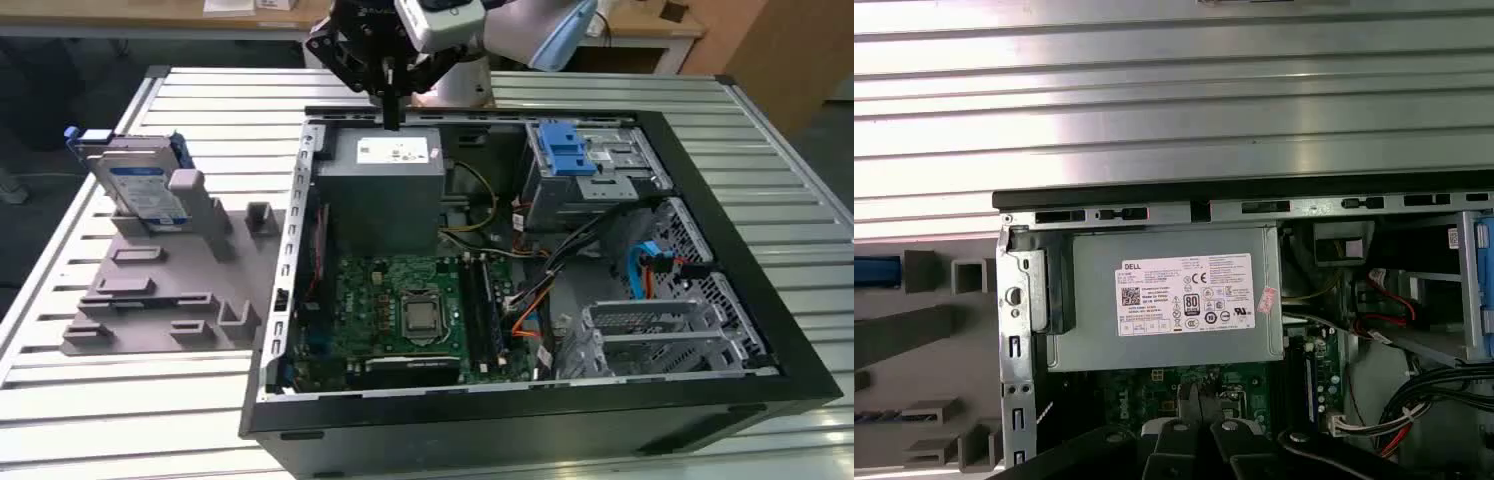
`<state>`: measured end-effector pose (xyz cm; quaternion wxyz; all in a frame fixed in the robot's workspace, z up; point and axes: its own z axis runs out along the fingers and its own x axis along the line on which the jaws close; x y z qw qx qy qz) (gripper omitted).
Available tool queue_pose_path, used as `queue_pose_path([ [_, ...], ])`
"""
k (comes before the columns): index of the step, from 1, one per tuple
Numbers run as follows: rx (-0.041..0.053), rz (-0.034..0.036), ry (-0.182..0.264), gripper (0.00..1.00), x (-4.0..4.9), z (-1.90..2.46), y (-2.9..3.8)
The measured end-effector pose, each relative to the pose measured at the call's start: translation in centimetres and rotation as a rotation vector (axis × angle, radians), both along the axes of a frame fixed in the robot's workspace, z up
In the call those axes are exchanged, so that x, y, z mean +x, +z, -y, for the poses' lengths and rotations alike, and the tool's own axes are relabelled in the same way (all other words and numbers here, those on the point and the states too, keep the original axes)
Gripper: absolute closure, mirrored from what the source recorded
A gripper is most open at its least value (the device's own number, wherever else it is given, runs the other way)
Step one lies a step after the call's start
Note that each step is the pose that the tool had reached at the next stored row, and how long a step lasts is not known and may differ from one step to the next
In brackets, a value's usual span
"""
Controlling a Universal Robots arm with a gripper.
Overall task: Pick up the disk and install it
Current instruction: 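Reach for the disk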
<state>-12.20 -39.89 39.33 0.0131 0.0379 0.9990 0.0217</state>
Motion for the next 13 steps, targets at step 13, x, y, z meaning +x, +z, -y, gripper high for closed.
queue_pose_path([
  [13,0.0,0.0,0.0,0.89,-0.29,0.0,0.0],
])
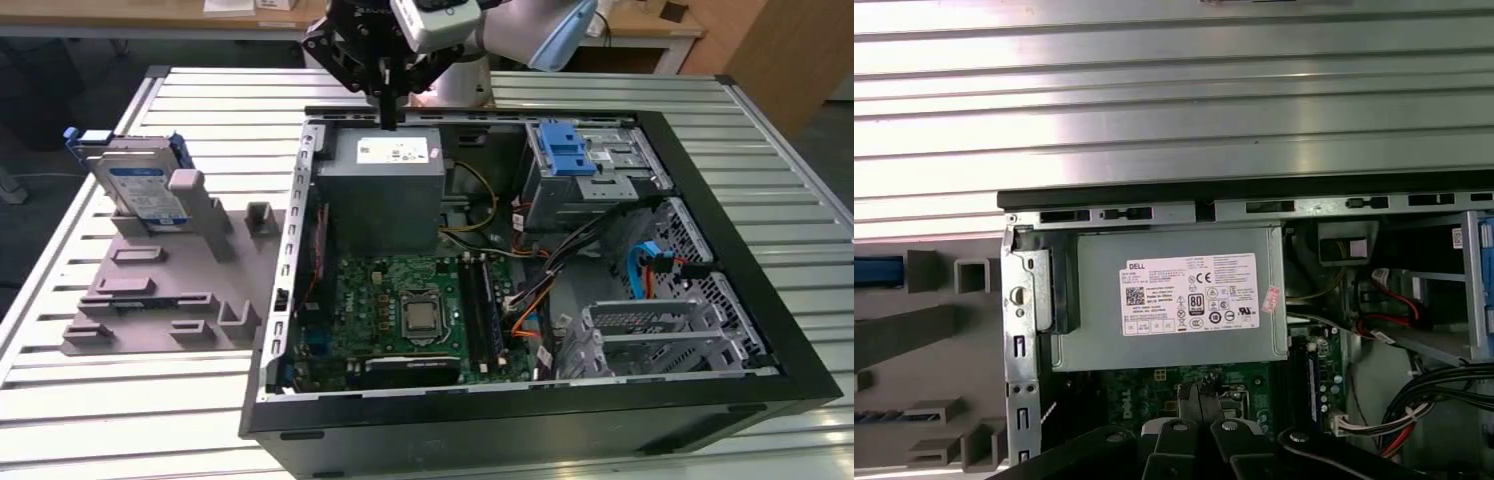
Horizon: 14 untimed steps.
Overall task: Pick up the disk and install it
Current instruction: 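Reach for the disk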
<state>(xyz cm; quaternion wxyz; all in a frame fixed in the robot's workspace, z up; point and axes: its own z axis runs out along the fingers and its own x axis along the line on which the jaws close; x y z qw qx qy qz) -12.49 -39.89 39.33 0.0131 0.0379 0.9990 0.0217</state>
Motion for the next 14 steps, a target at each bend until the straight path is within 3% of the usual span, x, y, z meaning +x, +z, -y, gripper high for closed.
queue_pose_path([
  [14,0.0,0.0,0.0,0.89,-0.46,0.0,0.0],
])
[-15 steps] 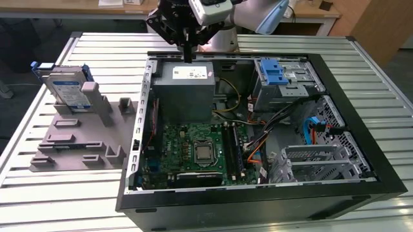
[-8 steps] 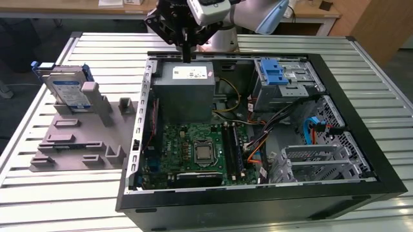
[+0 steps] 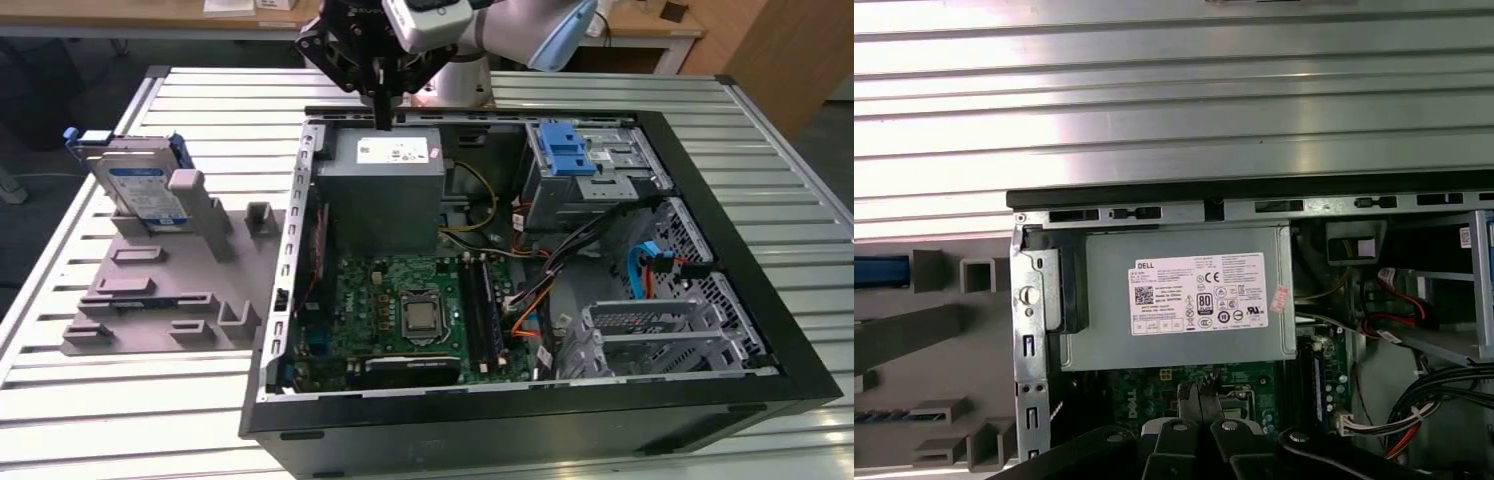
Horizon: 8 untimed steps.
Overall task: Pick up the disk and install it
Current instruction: 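Reach for the disk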
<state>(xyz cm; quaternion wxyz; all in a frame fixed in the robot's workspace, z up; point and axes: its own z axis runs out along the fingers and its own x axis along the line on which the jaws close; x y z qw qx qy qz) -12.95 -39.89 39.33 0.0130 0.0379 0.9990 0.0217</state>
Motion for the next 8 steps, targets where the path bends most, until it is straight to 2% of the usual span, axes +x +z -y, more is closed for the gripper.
queue_pose_path([
  [8,0.0001,0.0001,0.0,0.89,-0.26,0.0,-0.01],
])
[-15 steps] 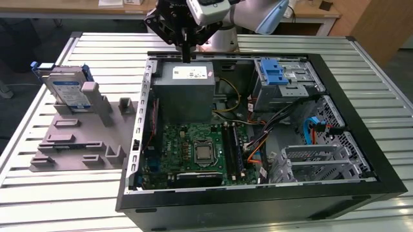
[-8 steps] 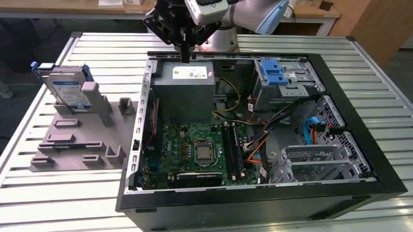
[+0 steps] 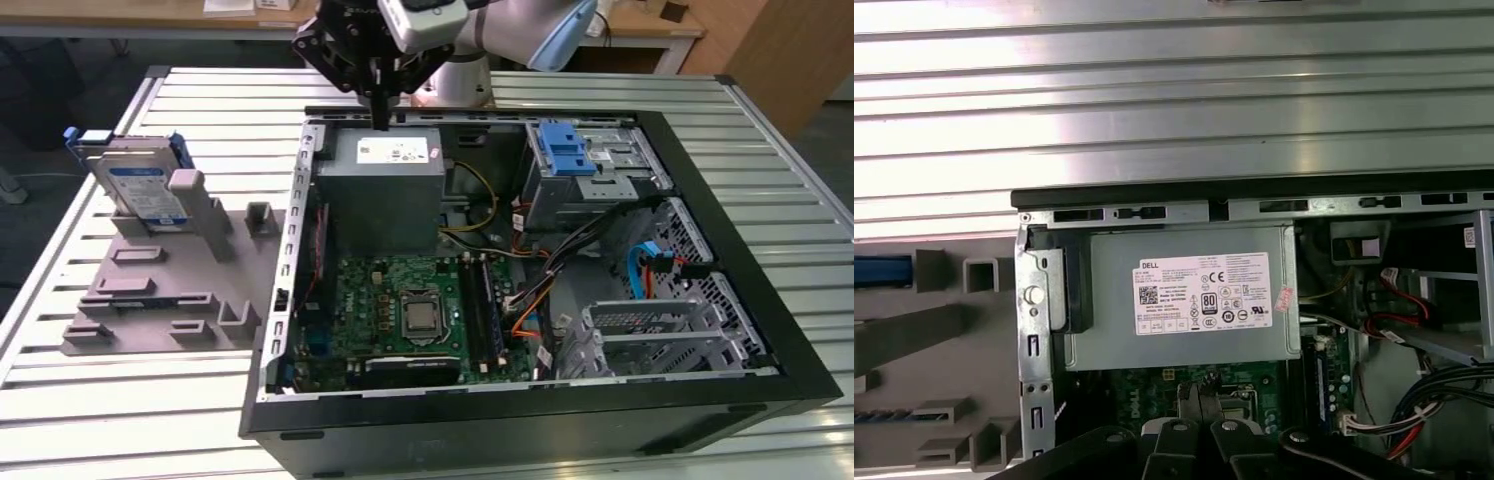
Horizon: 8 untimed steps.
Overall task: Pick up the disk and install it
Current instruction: 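Reach for the disk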
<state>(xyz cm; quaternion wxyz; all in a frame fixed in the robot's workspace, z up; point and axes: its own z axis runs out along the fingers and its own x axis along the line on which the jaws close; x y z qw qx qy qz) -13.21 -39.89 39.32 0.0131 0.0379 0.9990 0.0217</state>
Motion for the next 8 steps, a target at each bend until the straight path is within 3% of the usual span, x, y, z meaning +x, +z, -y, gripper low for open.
queue_pose_path([
  [8,-0.0001,-0.0001,0.0,0.89,-0.2,0.0,0.0],
])
